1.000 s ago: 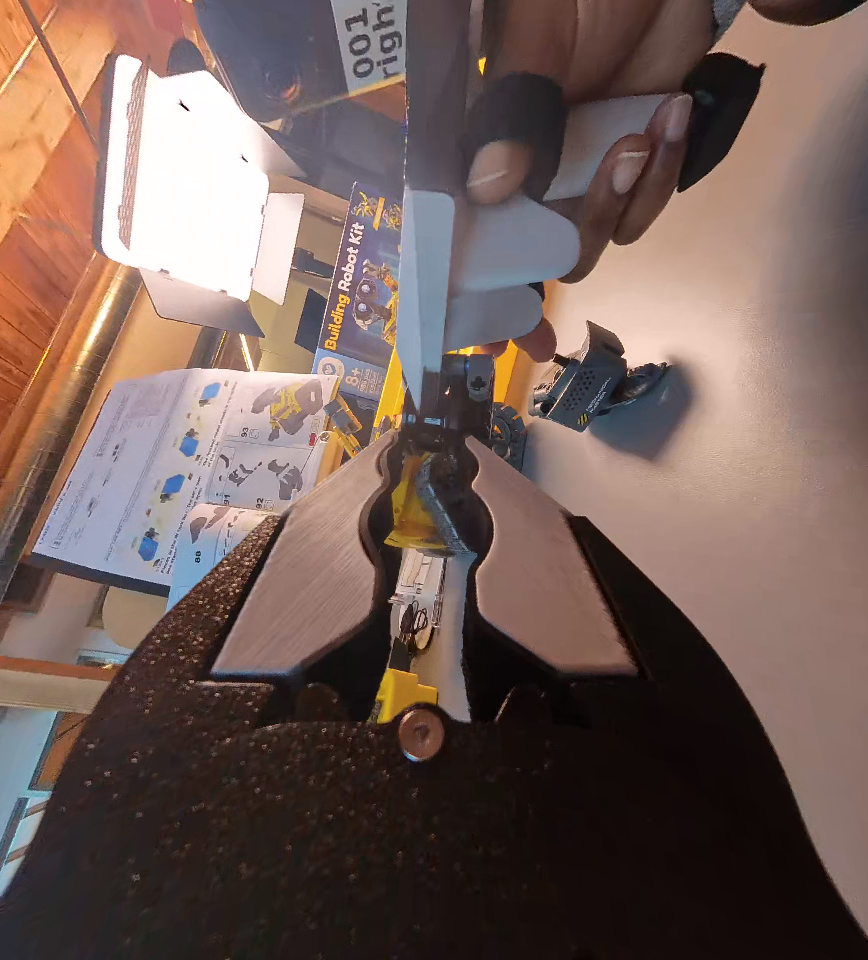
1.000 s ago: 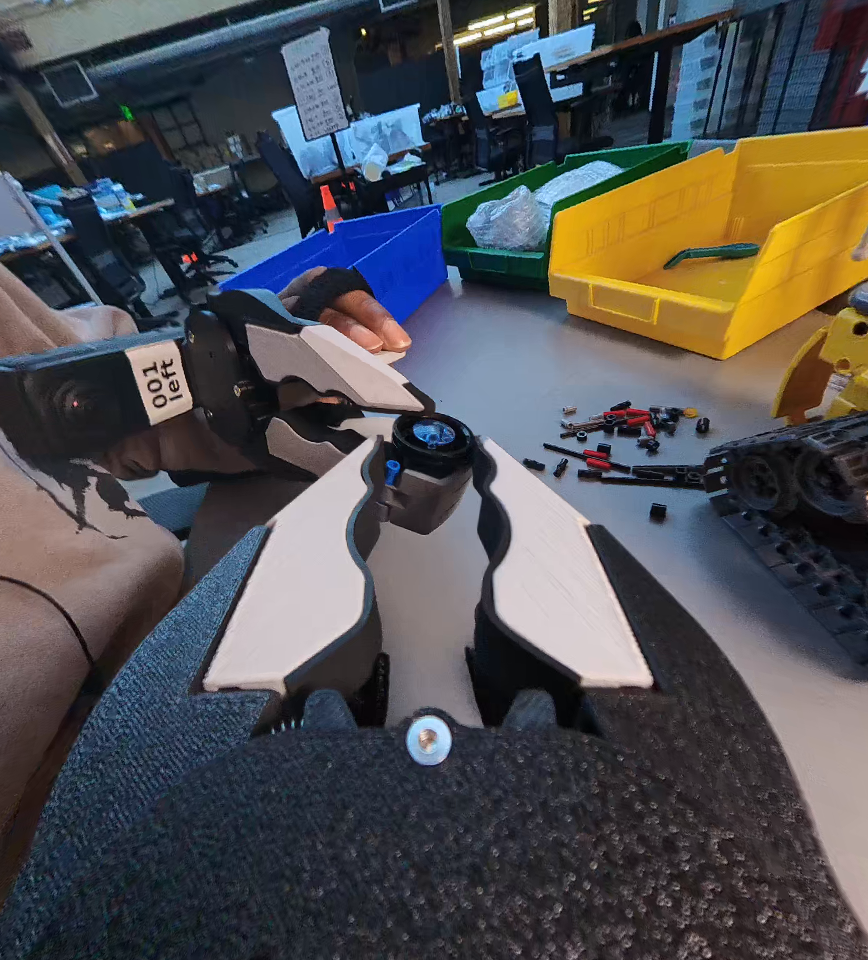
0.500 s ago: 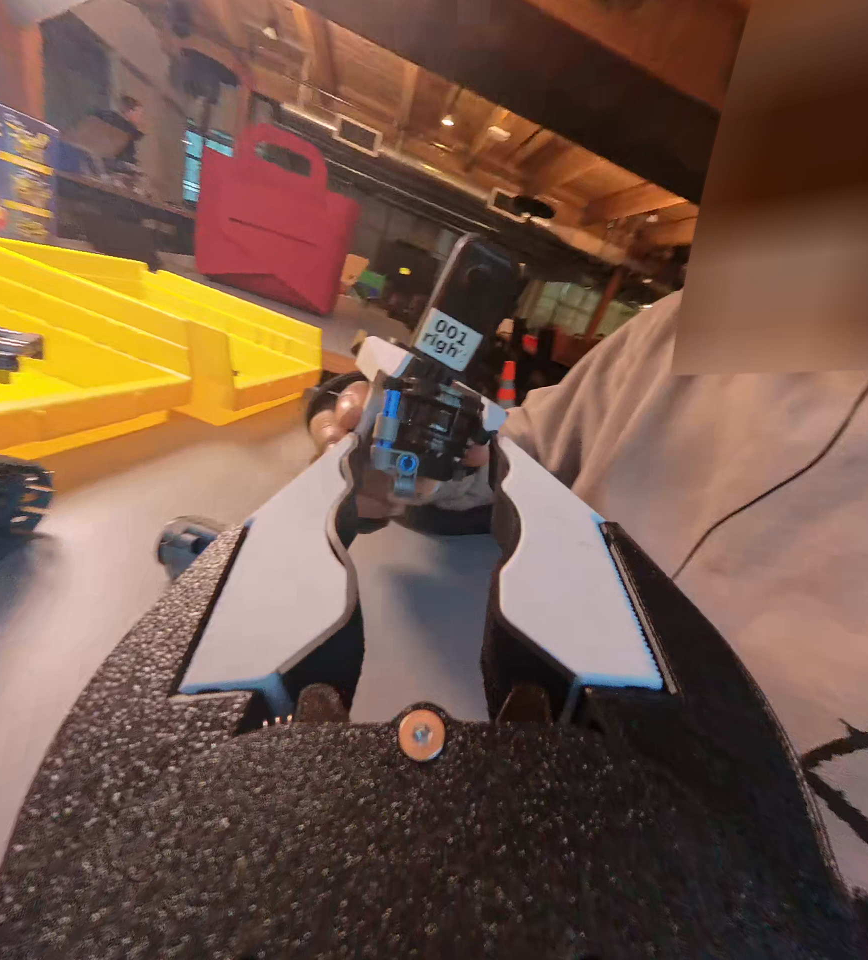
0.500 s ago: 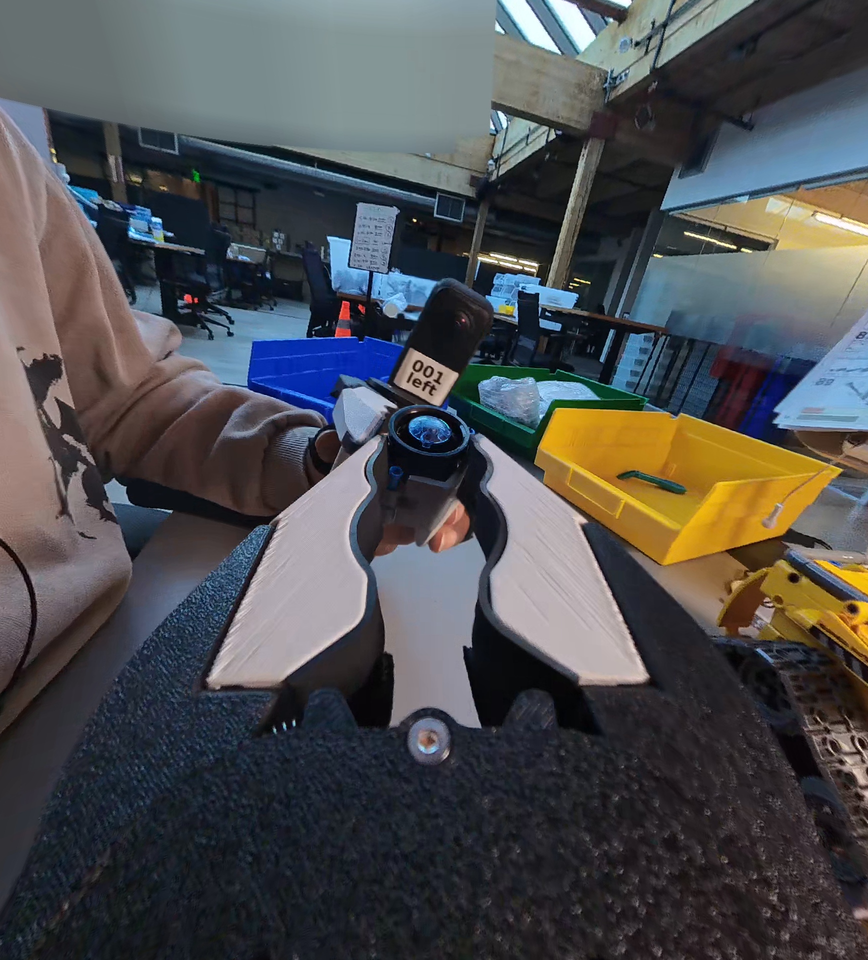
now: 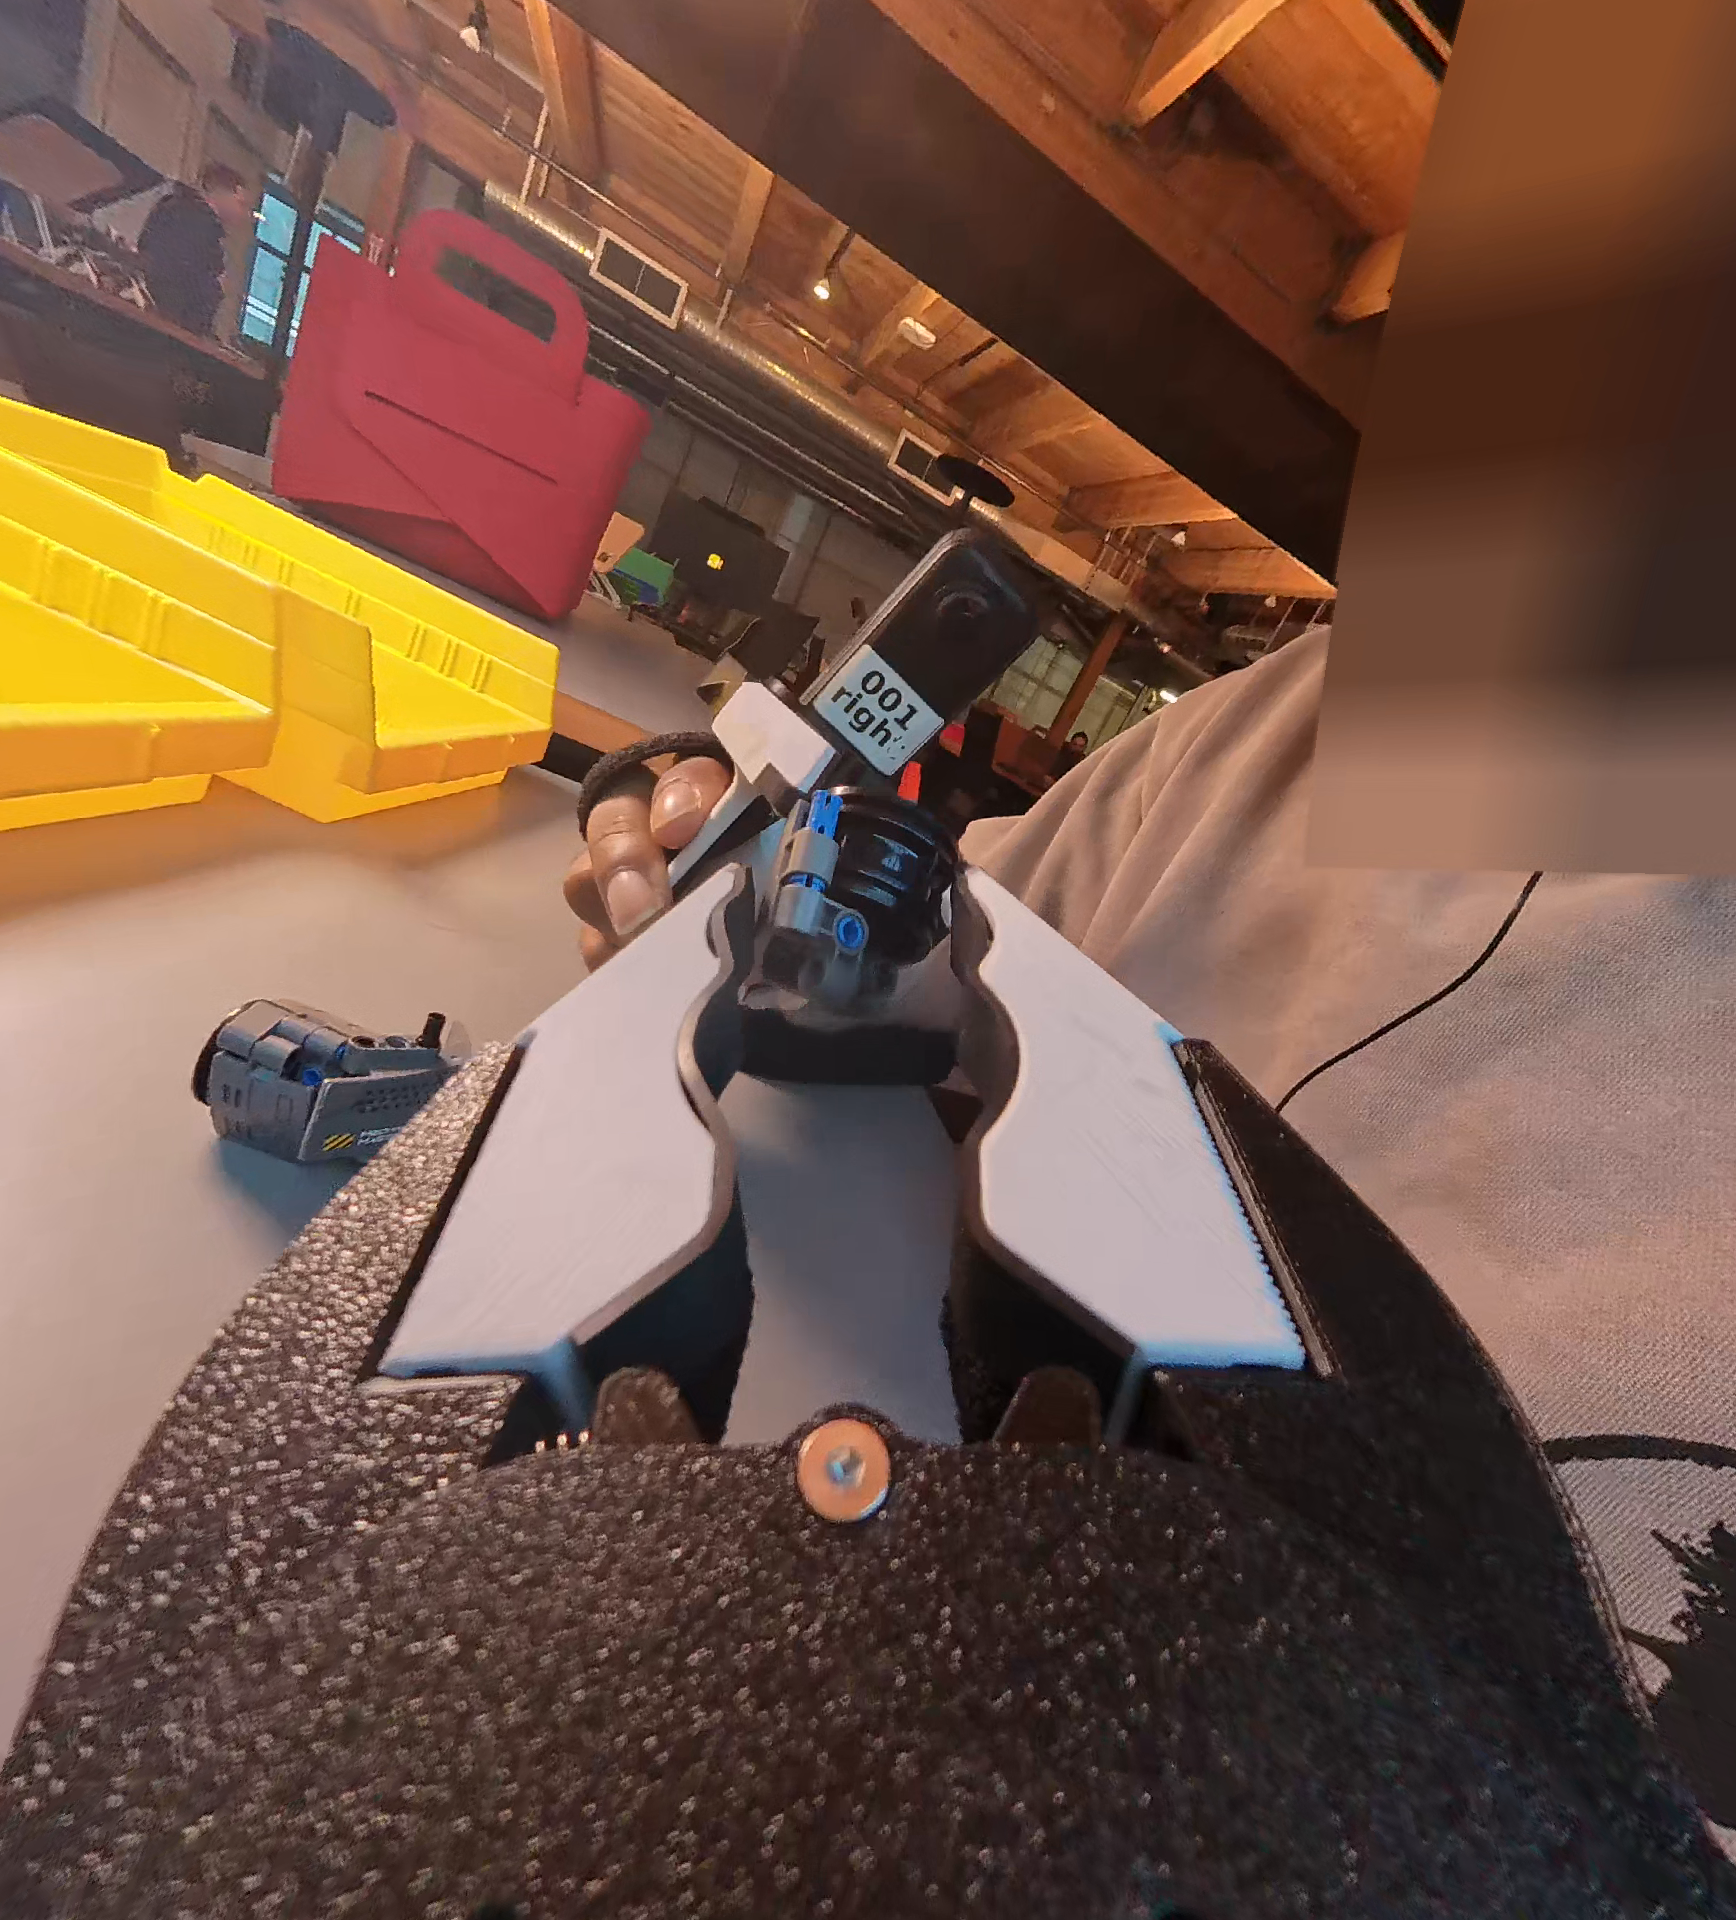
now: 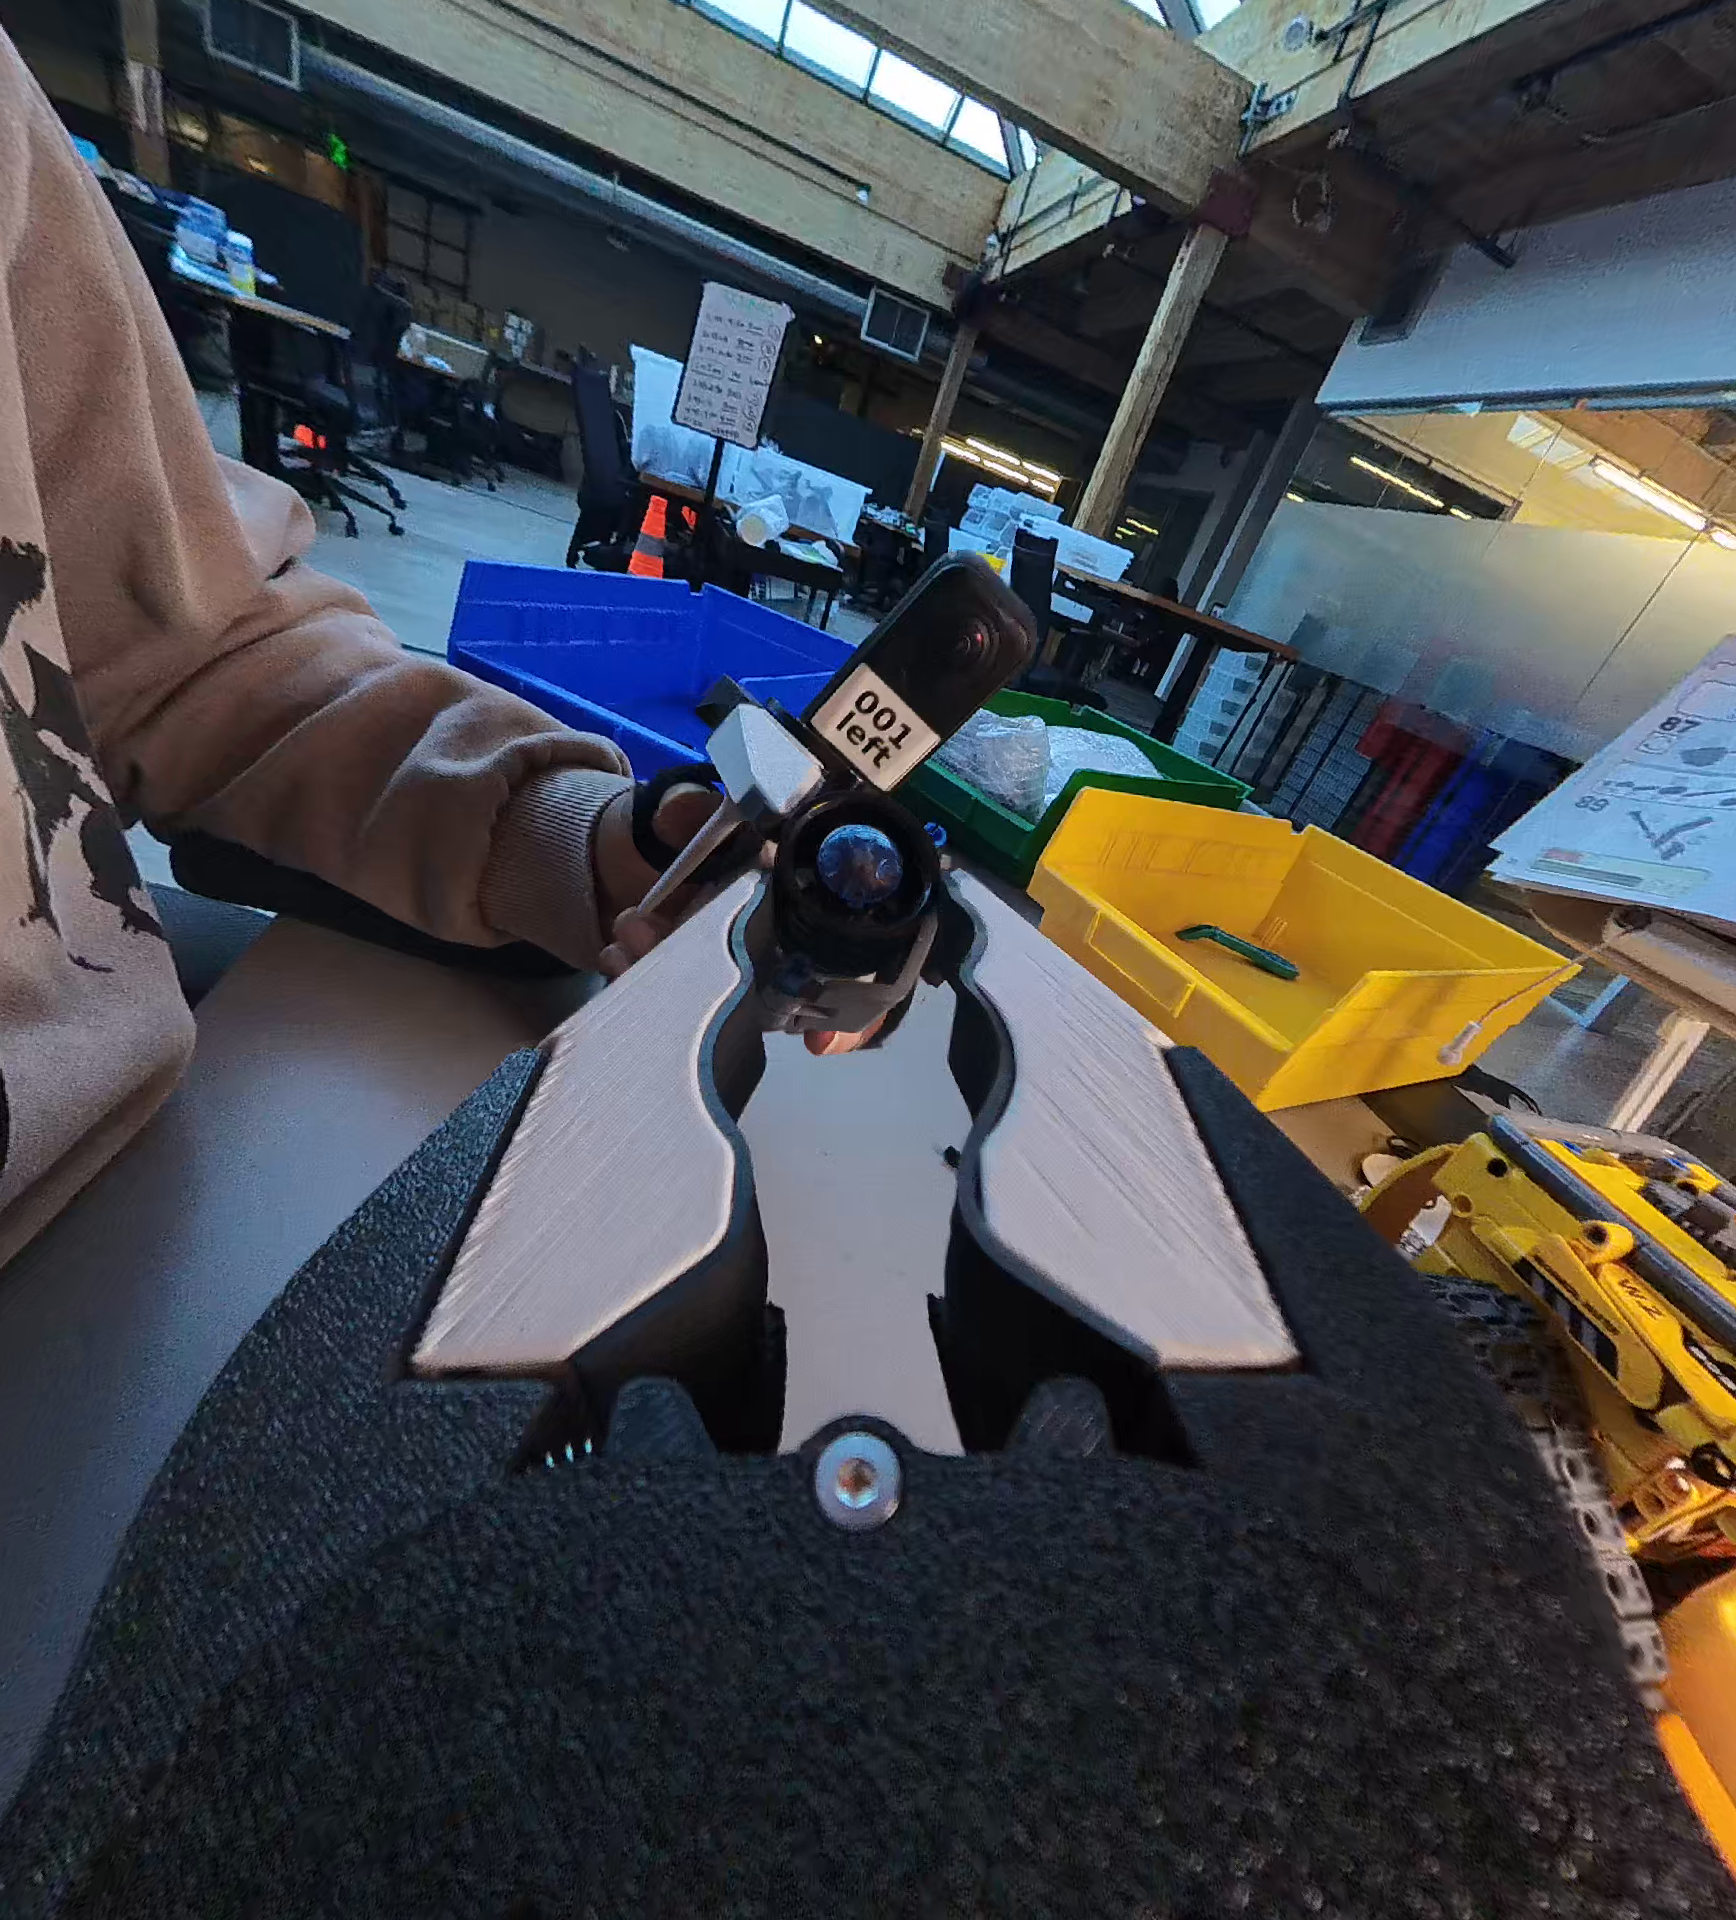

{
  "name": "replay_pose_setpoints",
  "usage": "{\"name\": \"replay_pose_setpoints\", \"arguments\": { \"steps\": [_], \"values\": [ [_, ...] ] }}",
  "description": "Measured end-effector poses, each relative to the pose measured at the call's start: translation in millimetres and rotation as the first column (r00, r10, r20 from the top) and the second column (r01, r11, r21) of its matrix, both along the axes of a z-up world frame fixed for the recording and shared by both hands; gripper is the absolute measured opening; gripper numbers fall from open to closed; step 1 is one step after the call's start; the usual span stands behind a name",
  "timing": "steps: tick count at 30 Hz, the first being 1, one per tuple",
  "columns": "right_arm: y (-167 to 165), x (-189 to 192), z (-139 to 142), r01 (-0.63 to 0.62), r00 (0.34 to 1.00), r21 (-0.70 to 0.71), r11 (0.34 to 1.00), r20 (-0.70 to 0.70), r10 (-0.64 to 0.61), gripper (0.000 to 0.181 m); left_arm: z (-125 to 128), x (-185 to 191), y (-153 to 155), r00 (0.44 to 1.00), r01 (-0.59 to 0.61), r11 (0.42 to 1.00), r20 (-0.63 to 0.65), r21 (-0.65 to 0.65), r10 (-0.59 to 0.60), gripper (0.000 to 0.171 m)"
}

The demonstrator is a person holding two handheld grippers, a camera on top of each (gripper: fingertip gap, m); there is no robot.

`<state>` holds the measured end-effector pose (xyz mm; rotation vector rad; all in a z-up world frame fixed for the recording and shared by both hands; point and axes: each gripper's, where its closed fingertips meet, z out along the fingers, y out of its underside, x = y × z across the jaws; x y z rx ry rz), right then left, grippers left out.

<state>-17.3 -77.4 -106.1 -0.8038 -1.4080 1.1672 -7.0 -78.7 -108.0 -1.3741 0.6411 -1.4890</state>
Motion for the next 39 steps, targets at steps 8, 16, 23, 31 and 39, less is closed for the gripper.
{"name": "replay_pose_setpoints", "arguments": {
  "steps": [8, 16, 23, 31, 39],
  "values": [
    [1, 8, -19, -0.078, 0.978, 0.025, 0.997, 0.198, 0.072, 0.022, -25, -9, 3, 0.976, -0.003, 1.0, -0.219, -0.017, -0.001, 0.035],
    [-3, 7, -40, -0.102, 0.954, 0.041, 0.994, 0.287, 0.086, 0.014, -43, -2, -1, 0.95, 0.034, 0.998, -0.309, -0.056, -0.05, 0.032],
    [3, 6, -38, -0.04, 0.964, 0.095, 0.995, 0.266, 0.013, 0.015, -39, -4, 5, 0.978, 0.021, 0.989, -0.201, -0.146, -0.051, 0.032],
    [5, 7, -35, 0.001, 0.97, 0.104, 0.995, 0.24, -0.026, 0.013, -35, -5, 11, 0.991, -0.021, 0.979, -0.137, -0.204, -0.008, 0.031],
    [14, 9, -34, 0.001, 0.969, 0.09, 0.996, 0.248, -0.024, 0.0, -18, -35, 22, 0.981, -0.139, 0.986, -0.15, -0.087, 0.125, 0.005]
  ]
}}
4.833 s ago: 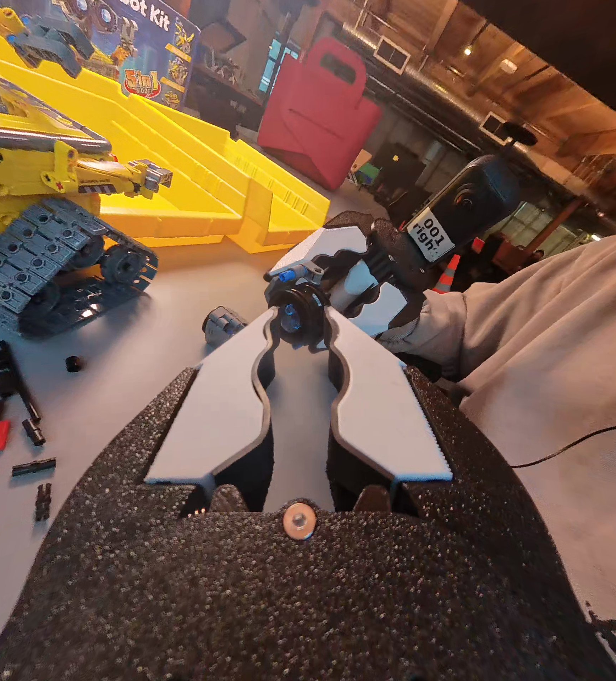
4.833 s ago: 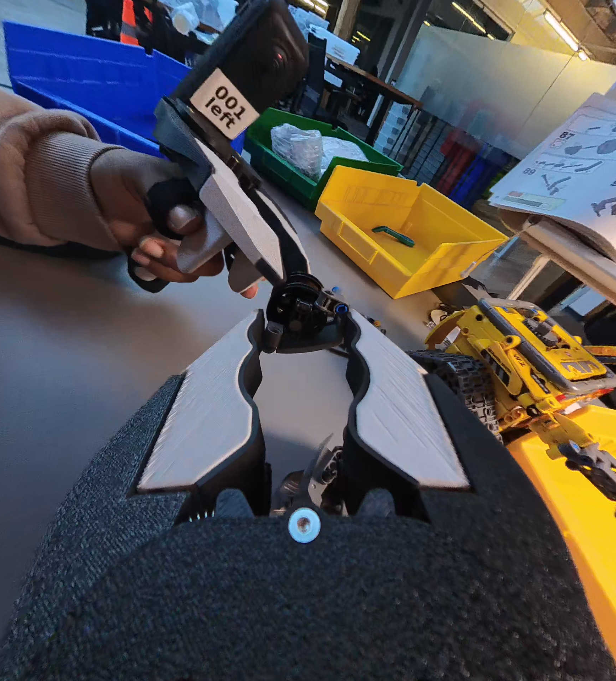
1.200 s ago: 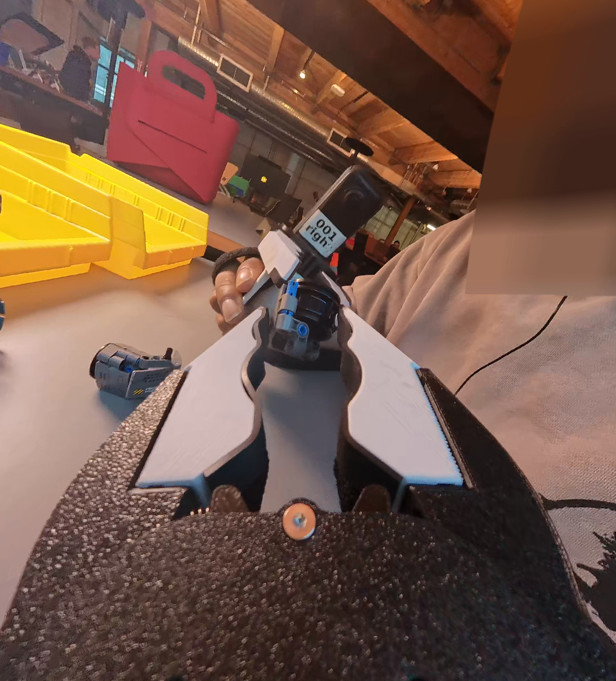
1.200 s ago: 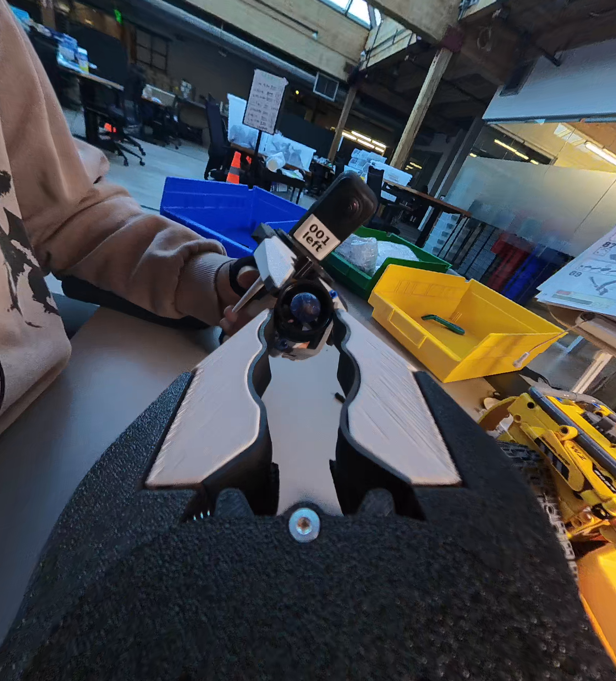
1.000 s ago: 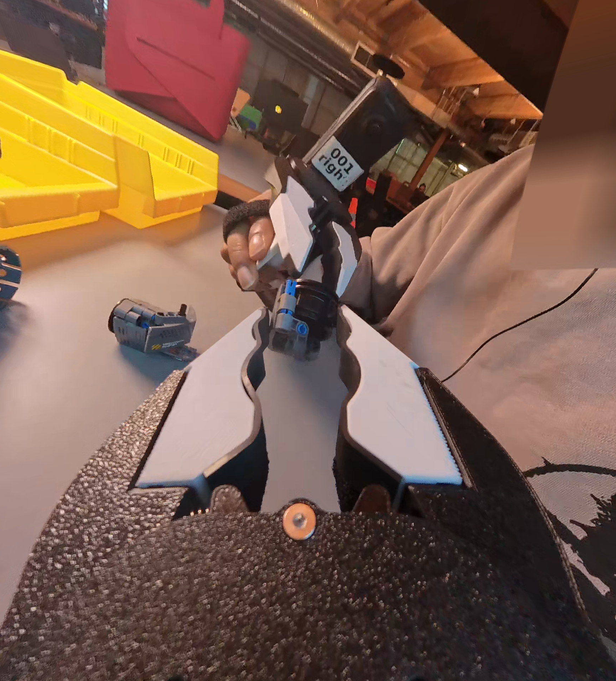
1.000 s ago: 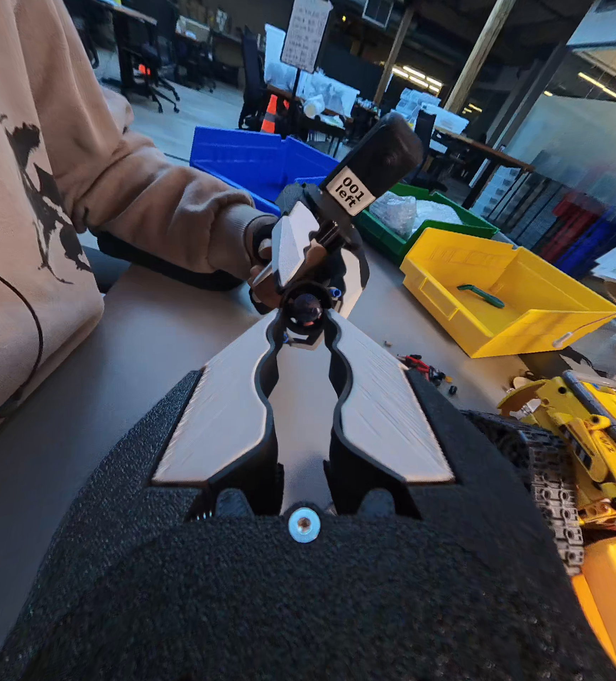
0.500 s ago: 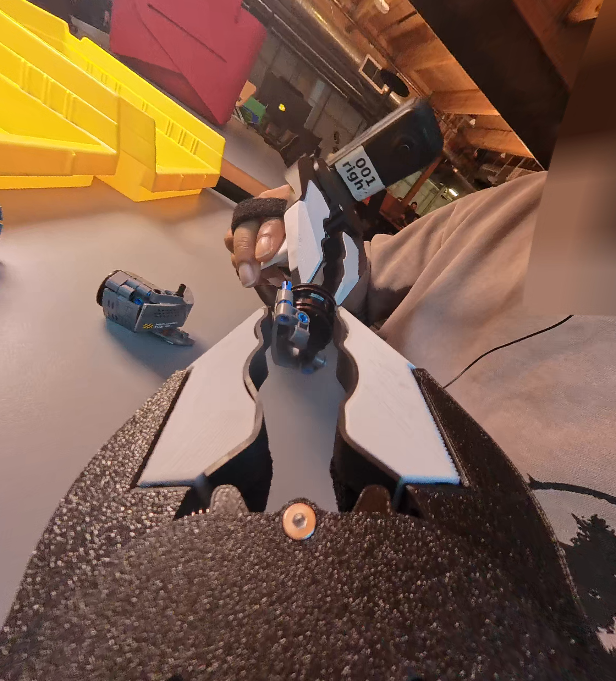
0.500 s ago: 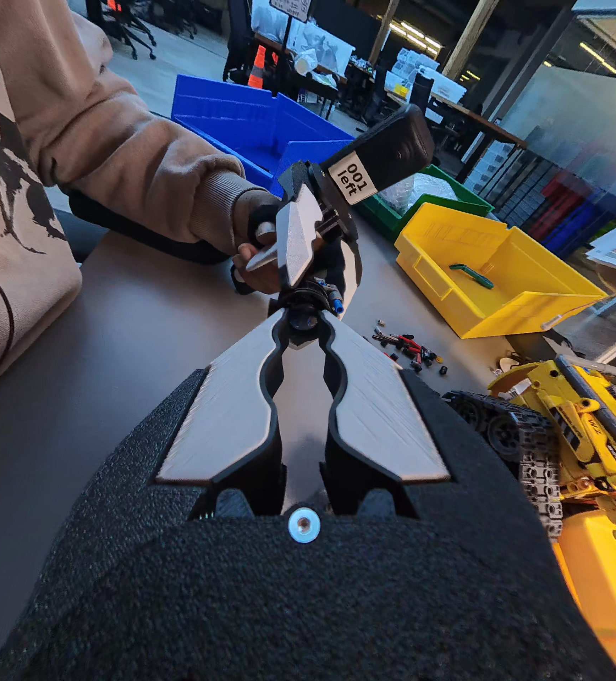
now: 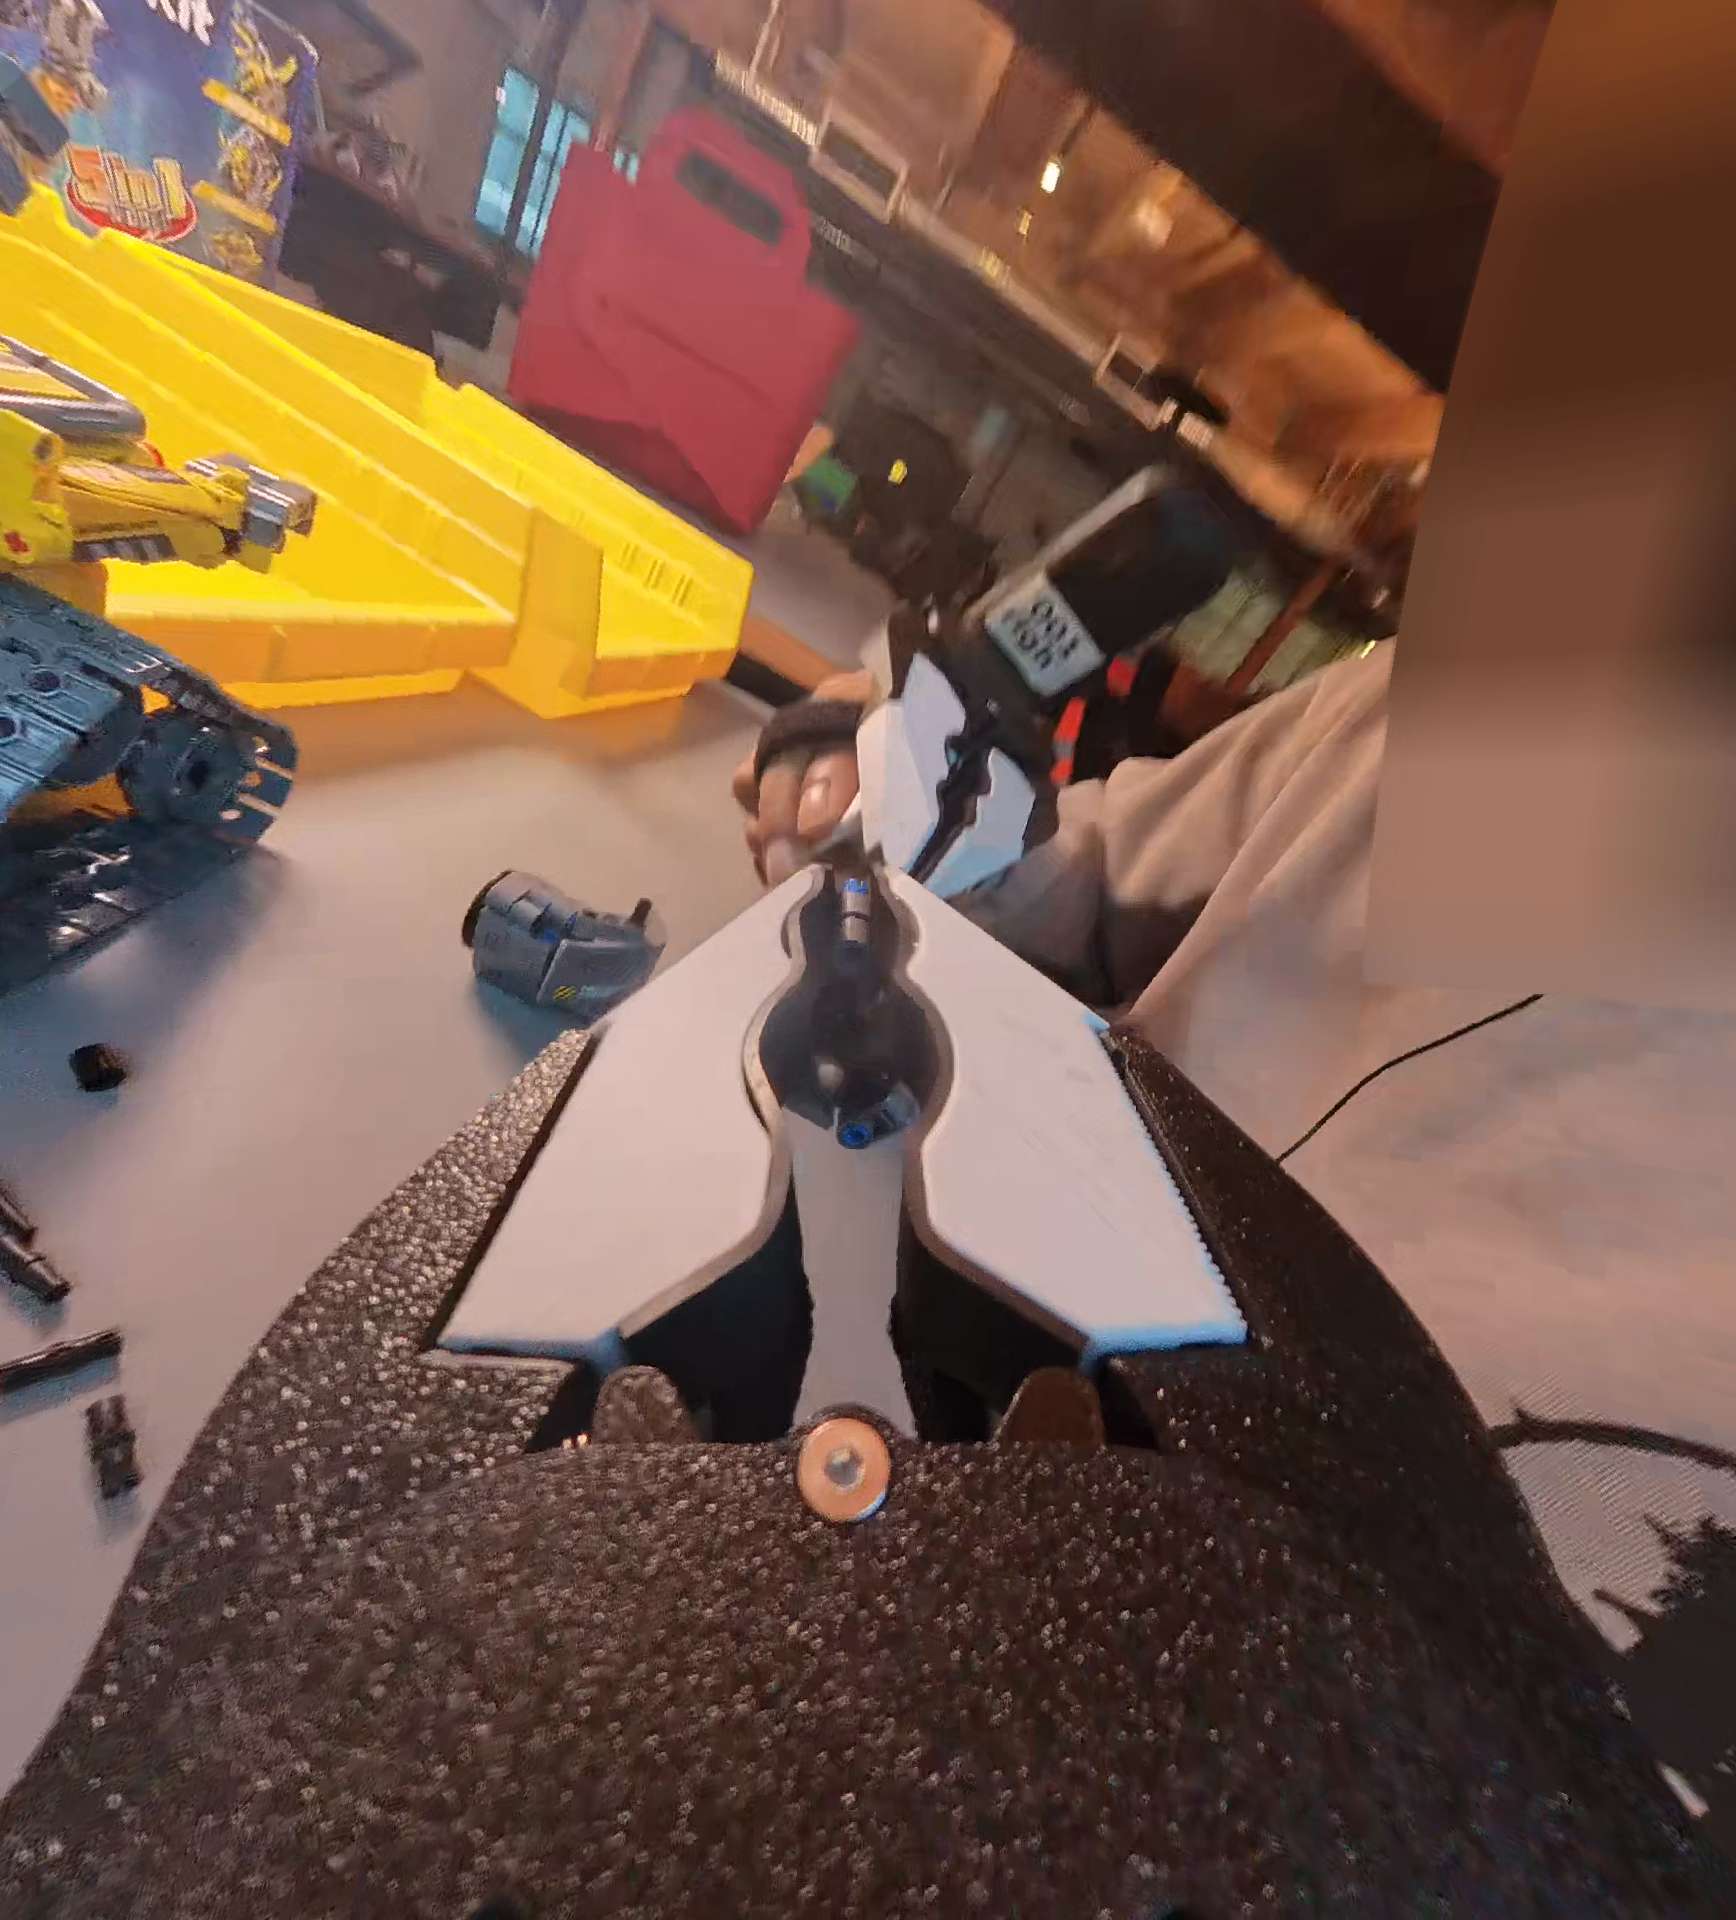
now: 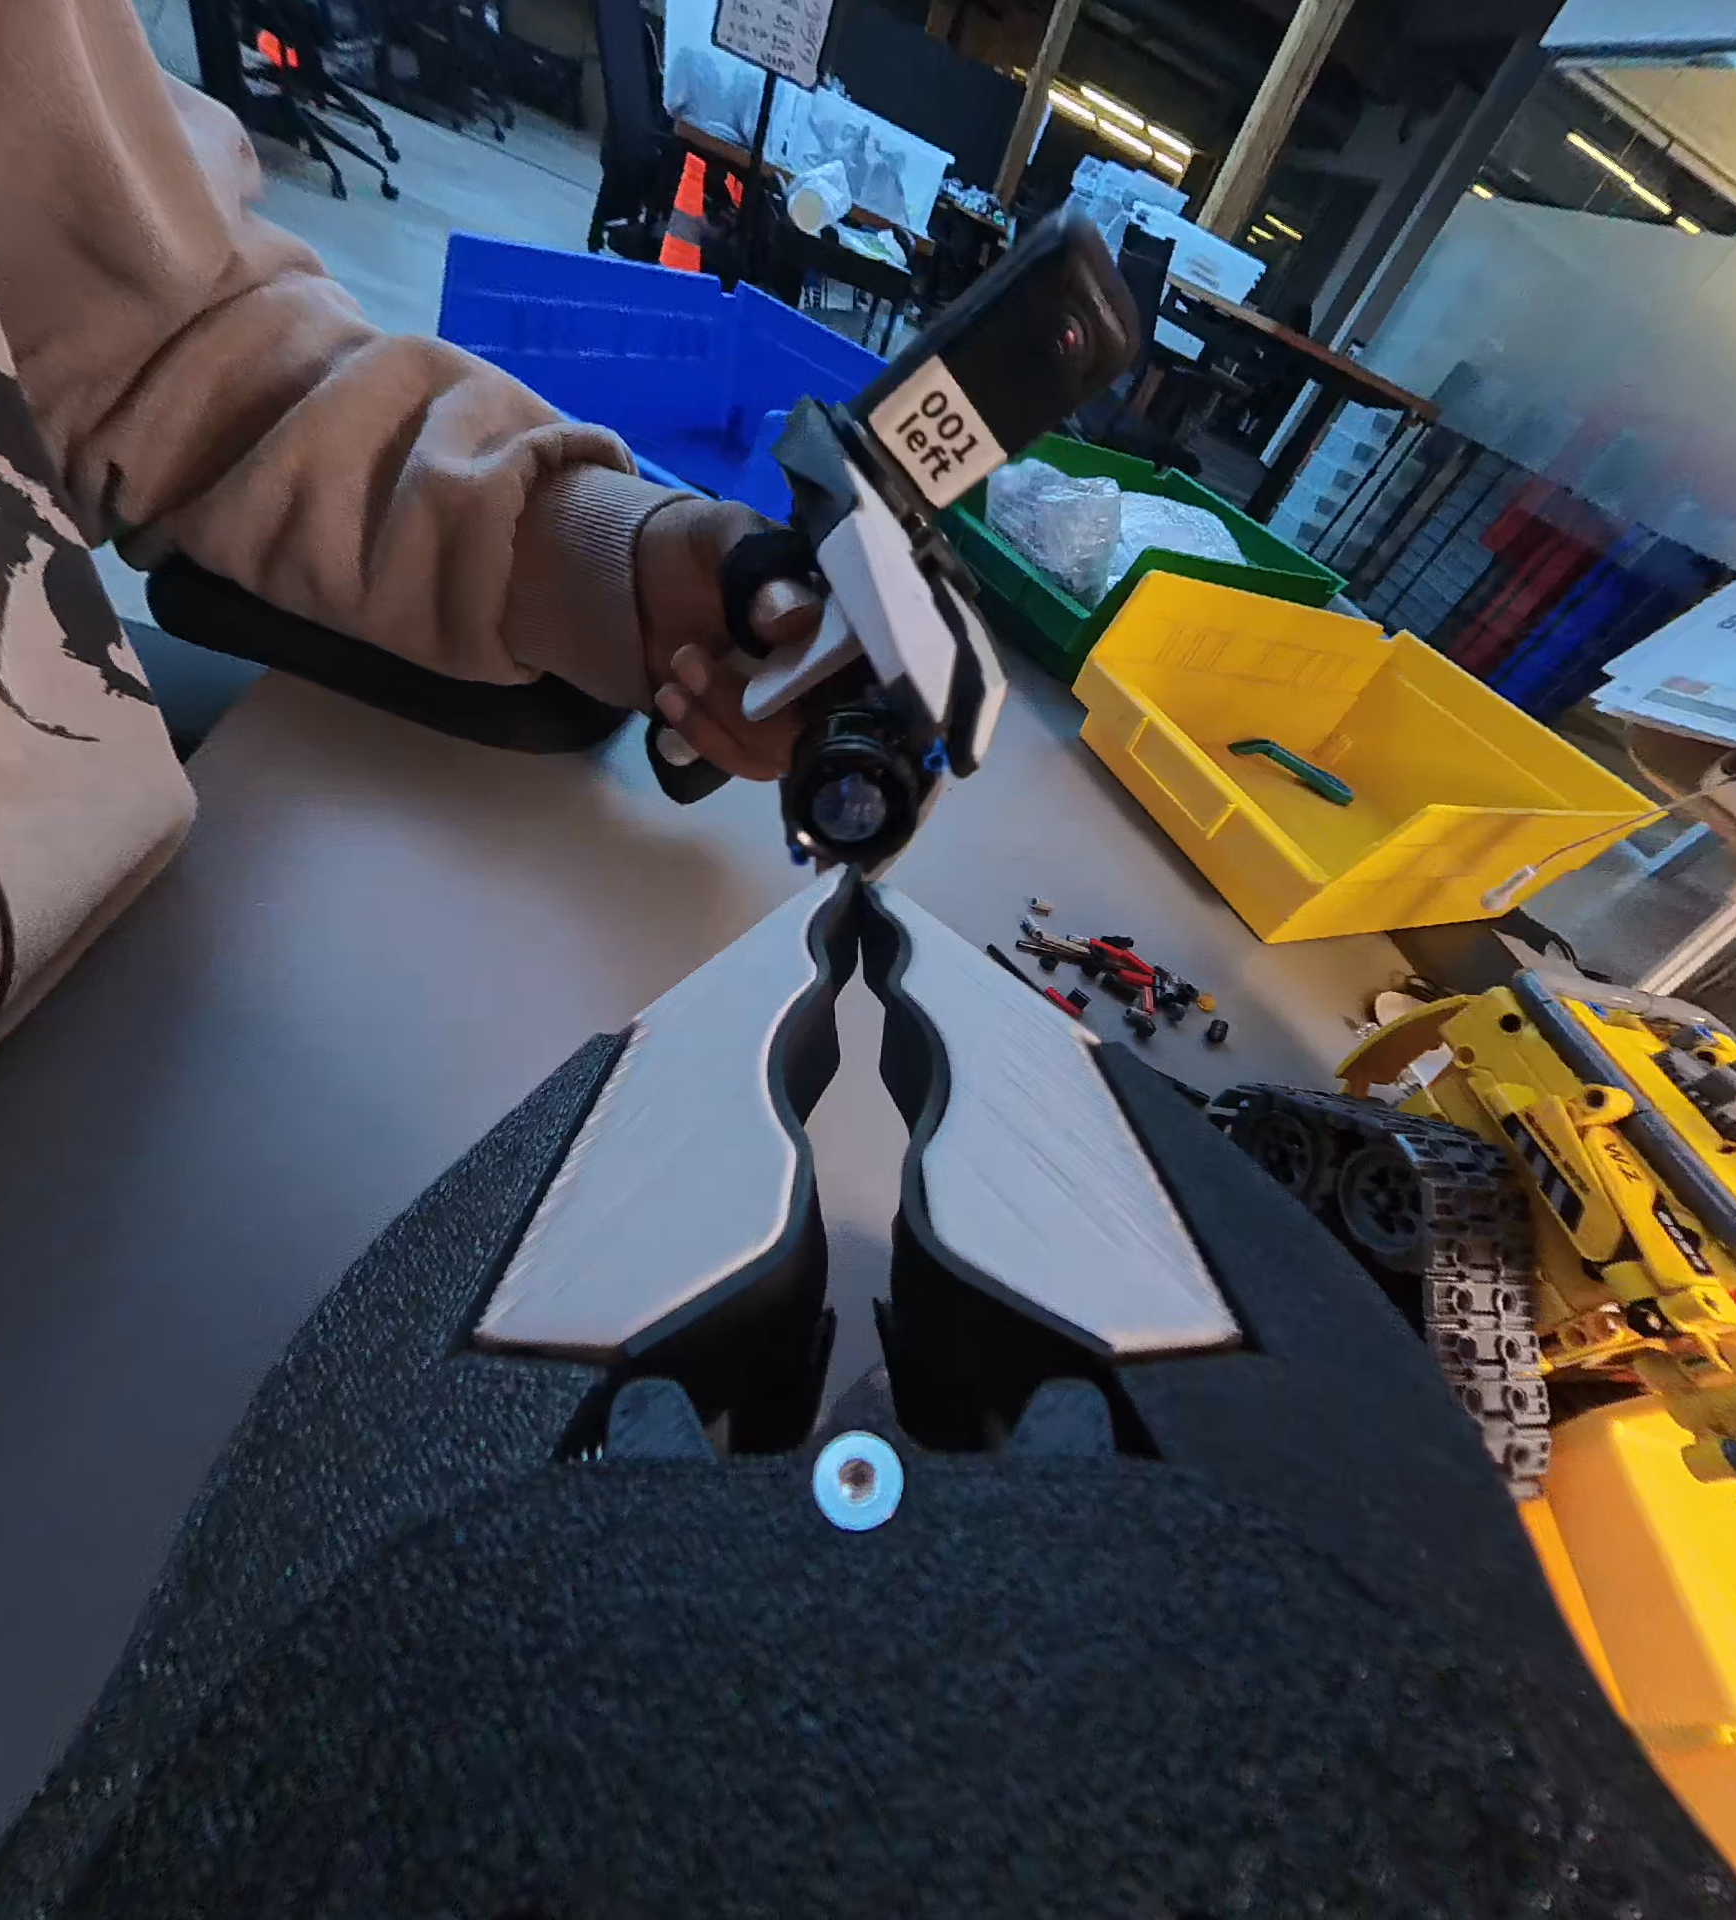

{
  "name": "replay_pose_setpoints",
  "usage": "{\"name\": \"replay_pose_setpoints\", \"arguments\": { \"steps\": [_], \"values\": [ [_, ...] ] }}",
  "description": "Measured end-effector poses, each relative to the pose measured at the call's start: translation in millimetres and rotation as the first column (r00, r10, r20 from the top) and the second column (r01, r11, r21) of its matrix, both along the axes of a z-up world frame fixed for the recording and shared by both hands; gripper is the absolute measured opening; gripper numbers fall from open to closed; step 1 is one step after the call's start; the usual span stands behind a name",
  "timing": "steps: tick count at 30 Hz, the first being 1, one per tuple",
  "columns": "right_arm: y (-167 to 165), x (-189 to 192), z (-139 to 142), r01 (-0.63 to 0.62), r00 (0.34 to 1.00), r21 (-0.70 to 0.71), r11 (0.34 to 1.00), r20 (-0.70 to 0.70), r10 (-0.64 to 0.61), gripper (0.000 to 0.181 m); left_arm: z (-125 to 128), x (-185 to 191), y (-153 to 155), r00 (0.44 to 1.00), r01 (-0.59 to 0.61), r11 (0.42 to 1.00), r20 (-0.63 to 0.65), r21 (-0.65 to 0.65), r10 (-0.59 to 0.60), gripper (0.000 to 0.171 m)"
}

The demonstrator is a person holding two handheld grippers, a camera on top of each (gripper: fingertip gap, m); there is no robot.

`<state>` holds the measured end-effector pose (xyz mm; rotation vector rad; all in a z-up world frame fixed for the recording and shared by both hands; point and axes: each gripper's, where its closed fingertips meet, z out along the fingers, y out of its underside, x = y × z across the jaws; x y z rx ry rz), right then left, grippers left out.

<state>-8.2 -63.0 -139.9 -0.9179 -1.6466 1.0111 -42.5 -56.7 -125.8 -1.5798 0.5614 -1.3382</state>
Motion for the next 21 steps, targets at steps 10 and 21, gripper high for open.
{"name": "replay_pose_setpoints", "arguments": {
  "steps": [10, 21],
  "values": [
    [-3, -15, 4, 0.067, 0.997, 0.001, 0.998, -0.047, -0.067, 0.013, 2, 10, 5, 0.992, 0.011, 0.998, 0.123, -0.064, -0.003, 0.005],
    [3, -15, -1, 0.083, 0.997, -0.04, 0.996, -0.008, -0.083, 0.0, 8, 13, 10, 0.985, -0.051, 0.997, 0.164, -0.06, 0.06, 0.003]
  ]
}}
